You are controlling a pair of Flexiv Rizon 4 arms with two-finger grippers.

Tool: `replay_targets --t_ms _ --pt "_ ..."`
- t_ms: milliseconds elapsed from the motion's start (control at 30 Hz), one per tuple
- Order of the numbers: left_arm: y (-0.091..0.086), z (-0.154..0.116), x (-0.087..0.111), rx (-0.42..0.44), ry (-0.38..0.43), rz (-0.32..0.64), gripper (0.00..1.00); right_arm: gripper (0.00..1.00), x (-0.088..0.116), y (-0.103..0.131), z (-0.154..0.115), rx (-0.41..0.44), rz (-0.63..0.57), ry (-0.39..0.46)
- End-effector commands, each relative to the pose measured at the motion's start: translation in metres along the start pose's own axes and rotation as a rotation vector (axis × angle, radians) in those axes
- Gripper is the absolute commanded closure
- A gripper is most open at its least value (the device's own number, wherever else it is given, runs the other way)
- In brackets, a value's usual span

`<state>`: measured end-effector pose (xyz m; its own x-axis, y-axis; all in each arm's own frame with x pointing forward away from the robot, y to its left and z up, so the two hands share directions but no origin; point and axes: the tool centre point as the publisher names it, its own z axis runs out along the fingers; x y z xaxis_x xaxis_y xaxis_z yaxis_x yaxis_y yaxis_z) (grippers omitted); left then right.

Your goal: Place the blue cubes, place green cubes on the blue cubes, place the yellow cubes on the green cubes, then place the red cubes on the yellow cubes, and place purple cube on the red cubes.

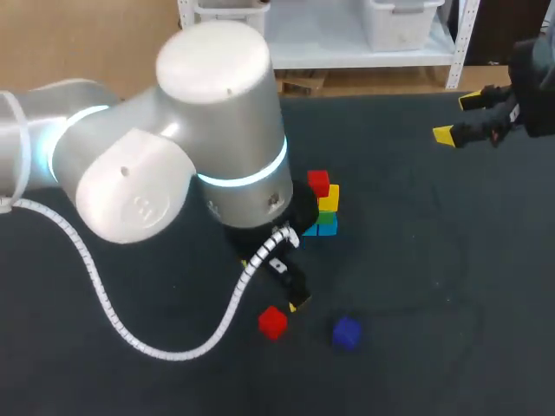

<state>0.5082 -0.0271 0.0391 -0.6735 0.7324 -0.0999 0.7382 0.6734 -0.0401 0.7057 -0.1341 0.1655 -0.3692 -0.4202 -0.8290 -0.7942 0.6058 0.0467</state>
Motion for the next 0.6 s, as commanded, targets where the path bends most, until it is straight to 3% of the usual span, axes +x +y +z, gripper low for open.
replay_targets --t_ms 33,267,600 --pt "-0.010 -0.004 0.014 -0.040 -0.007 -0.019 0.00 0.00 0.001 -0.001 0.001 -0.003 -0.001 -0.005" --pt "-0.019 0.003 0.024 -0.026 -0.011 -0.040 0.00 0.00 0.001 -0.001 0.001 -0.003 -0.001 -0.005" --pt "-0.020 0.031 0.030 0.060 -0.012 -0.034 0.00 0.00 0.001 -0.001 0.001 -0.003 -0.001 -0.005"
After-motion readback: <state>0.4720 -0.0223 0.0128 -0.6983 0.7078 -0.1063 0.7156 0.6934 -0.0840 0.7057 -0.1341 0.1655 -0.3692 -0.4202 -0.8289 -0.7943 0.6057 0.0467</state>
